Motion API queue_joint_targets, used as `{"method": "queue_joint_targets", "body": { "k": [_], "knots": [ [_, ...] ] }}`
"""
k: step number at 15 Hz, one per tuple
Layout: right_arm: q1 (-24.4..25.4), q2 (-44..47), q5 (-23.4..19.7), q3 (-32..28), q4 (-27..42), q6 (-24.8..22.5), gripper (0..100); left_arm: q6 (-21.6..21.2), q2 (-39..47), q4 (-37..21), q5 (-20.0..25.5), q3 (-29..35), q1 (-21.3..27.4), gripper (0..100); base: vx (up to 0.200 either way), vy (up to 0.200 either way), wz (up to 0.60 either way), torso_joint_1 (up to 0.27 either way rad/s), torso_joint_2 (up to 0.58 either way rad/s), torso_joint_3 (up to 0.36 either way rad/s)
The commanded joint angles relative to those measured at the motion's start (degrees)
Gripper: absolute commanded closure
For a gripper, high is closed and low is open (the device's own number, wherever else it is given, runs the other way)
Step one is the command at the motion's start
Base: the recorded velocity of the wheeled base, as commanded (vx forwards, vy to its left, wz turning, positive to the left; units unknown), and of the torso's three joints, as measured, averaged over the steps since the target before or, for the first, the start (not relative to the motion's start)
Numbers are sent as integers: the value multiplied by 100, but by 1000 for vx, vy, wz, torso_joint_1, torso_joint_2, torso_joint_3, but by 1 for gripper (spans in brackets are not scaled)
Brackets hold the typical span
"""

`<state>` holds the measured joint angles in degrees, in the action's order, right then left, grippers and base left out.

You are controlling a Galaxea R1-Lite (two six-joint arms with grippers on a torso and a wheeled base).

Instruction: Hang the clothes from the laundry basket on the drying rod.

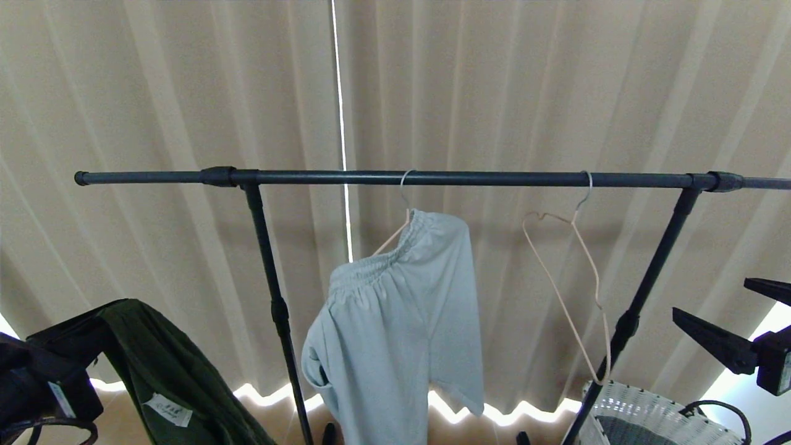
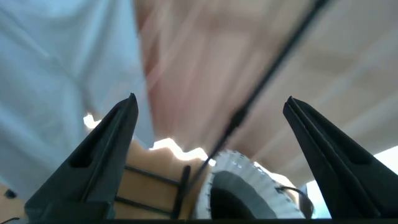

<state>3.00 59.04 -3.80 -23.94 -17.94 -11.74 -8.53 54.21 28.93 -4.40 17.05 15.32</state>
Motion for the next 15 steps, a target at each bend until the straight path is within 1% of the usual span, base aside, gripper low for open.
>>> {"method": "queue_joint_targets", "body": {
  "k": [1,2,3,4,5,7,9,11,12,13,15],
  "knots": [
    [254,134,2,-84,10,5,0,-34,2,8,1,-53,-3,100,0,0,0,0,0,0],
    [315,257,11,-137,10,31,0,-61,10,8,1,-62,6,100,0,0,0,0,0,0],
    [377,459,29,-216,10,163,0,-78,19,8,1,-53,6,100,0,0,0,0,0,0],
    [447,723,90,-366,28,392,0,-70,10,8,1,-44,-3,100,0,0,0,0,0,0],
    [517,987,231,-524,28,559,0,-61,2,8,1,-27,-3,100,0,0,0,0,0,0],
    [755,1453,679,-743,19,893,0,-61,-16,8,1,-18,-3,100,0,0,0,0,0,0],
    [1168,1813,1048,-946,28,1288,0,-61,-16,8,1,-18,-3,100,0,0,0,0,0,0],
    [1335,2103,1242,-1034,19,1376,0,-61,-16,8,1,-18,-3,100,0,0,0,0,0,0],
    [1361,2402,1409,-1086,-7,1394,0,-61,-16,8,1,-9,-3,100,0,0,0,0,0,0],
    [1361,2621,1479,-1139,-51,1429,0,-61,-16,8,1,-18,-12,100,0,0,0,0,0,0],
    [1361,2973,1523,-1306,-51,1736,0,-70,-33,8,1,-18,-3,100,0,0,0,0,0,0]
  ]
}}
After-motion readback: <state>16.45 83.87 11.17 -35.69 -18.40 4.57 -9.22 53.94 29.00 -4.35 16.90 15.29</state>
